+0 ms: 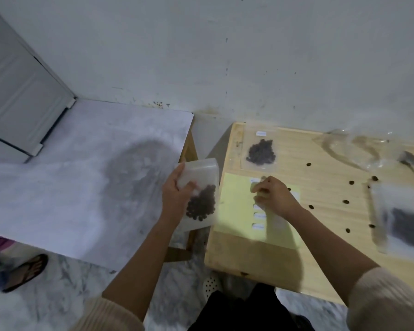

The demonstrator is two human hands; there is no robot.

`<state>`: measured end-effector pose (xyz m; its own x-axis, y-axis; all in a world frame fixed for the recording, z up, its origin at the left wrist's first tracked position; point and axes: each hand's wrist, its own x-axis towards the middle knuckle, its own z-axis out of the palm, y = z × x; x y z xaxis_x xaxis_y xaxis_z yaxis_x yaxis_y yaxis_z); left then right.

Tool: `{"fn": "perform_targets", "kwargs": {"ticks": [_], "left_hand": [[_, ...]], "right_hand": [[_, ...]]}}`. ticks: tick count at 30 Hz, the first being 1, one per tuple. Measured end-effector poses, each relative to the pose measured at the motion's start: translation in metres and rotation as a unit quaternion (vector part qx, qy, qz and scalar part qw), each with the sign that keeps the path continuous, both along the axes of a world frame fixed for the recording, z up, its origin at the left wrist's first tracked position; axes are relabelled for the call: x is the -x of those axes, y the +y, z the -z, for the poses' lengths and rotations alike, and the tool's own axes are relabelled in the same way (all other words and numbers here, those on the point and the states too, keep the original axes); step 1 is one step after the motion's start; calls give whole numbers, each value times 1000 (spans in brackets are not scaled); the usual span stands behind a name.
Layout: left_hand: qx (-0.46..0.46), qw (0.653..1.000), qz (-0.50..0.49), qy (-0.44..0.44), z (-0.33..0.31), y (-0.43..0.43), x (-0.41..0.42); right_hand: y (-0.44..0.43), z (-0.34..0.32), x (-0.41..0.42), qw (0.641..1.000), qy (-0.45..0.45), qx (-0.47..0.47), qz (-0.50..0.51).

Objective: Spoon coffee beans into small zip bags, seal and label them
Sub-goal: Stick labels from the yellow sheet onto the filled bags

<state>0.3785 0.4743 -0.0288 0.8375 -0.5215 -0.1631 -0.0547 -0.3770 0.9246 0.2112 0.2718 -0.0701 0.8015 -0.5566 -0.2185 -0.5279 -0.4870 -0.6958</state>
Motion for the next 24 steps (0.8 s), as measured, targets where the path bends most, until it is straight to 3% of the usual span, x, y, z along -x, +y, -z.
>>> {"fn": "perform_targets", "kwargs": {"ticks": [6,11,17,24], "left_hand": [[30,999,-8,21,-5,-14,0],[51,998,7,22,-12,-35,4],[73,997,35,15,-26,-68,20],[121,989,82,14,-48,-100,33]], "right_hand": [[-3,-4,-4,1000,14,-7,-13],[-12,-39,-19,977,-116,-104,143],[-11,-94,-44,958,-195,-163,129],[-17,-121,-46,971,-155,-132,128]]}}
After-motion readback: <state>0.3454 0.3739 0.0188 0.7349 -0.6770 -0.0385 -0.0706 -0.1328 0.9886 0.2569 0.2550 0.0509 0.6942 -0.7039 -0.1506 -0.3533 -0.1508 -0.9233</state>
